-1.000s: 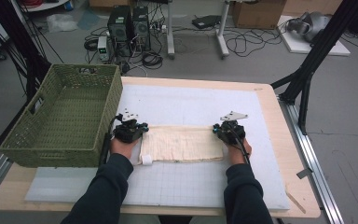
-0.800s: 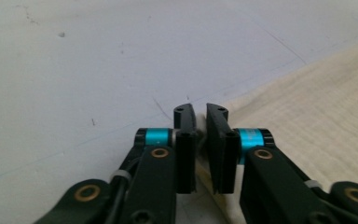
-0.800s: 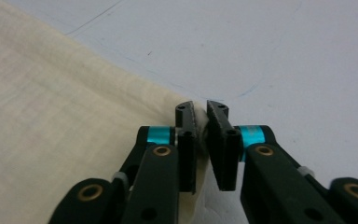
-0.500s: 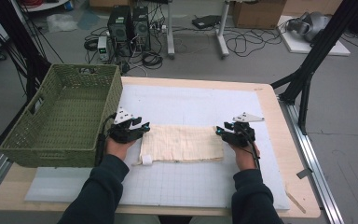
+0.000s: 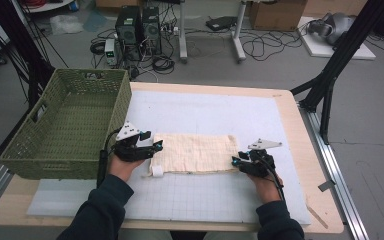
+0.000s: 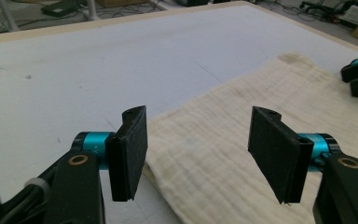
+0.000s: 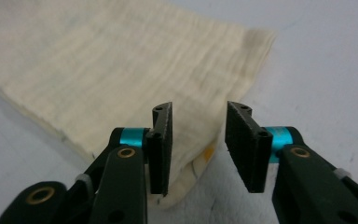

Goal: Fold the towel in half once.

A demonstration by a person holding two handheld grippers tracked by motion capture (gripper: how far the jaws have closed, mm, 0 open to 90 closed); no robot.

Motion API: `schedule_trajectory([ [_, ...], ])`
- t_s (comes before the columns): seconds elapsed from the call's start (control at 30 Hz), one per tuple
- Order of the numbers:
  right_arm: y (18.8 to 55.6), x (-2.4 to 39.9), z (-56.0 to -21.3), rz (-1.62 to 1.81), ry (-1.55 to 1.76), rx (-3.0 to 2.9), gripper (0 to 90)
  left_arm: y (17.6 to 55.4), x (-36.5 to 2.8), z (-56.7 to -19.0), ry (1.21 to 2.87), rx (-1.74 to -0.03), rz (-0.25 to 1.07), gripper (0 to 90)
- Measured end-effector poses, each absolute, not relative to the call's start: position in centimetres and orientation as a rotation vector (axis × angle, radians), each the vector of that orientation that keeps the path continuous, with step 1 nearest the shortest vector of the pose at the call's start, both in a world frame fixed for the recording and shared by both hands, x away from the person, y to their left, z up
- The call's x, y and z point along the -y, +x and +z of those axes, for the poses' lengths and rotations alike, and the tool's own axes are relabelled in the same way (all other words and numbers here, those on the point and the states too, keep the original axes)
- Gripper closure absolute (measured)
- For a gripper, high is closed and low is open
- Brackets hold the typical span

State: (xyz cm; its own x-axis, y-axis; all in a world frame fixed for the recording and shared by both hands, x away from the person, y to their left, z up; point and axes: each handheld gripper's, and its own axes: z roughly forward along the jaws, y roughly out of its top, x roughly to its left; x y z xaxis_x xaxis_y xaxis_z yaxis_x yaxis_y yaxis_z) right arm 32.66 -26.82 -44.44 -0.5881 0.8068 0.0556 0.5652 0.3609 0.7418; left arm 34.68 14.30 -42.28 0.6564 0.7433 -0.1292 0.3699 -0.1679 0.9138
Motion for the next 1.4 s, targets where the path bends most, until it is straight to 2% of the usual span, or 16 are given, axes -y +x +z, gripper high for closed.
schedule_trajectory([
  [0.07,32.4,27.0,-44.9,1.084,1.236,-2.288,66.0,34.4,-14.4,-42.4,1.775,-0.891,0.425,38.2],
  [0.1,32.3,27.1,-44.9,1.089,1.237,-2.288,71.2,34.3,-14.4,-42.5,1.773,-0.893,0.421,38.4],
  [0.13,32.2,27.2,-44.8,1.095,1.249,-2.297,81.9,34.2,-14.5,-42.7,1.771,-0.894,0.417,38.4],
  [0.17,32.1,27.2,-44.8,1.107,1.254,-2.305,85.4,34.0,-14.6,-42.9,1.772,-0.897,0.419,38.4],
  [0.37,30.8,26.7,-44.3,1.017,1.248,-2.312,85.9,33.5,-14.7,-42.8,1.763,-0.876,0.408,38.6],
  [0.4,30.5,26.7,-44.3,0.999,1.235,-2.301,81.3,33.4,-14.7,-42.8,1.758,-0.871,0.404,38.6],
  [0.43,30.4,26.7,-44.3,0.975,1.233,-2.280,67.0,33.4,-14.7,-42.9,1.758,-0.875,0.396,38.6],
  [0.5,30.6,27.1,-44.2,0.971,1.223,-2.240,57.3,33.4,-14.7,-42.9,1.753,-0.874,0.385,37.4],
  [0.6,30.5,27.9,-43.5,1.019,1.199,-2.153,37.2,33.3,-14.7,-42.6,1.730,-0.884,0.393,32.4],
  [0.67,30.3,28.7,-42.8,1.062,1.188,-2.122,29.6,33.1,-14.7,-42.4,1.700,-0.897,0.401,26.2],
  [0.8,29.7,30.1,-41.7,1.087,1.134,-2.080,20.7,32.6,-14.7,-41.9,1.669,-0.852,0.405,19.6],
  [0.9,29.2,31.1,-41.0,1.109,1.065,-2.052,11.7,32.3,-14.6,-41.7,1.676,-0.822,0.407,19.9],
  [1.4,29.8,32.1,-41.1,1.235,1.094,-2.051,10.4,31.9,-14.5,-42.0,1.672,-0.831,0.407,19.8],
])
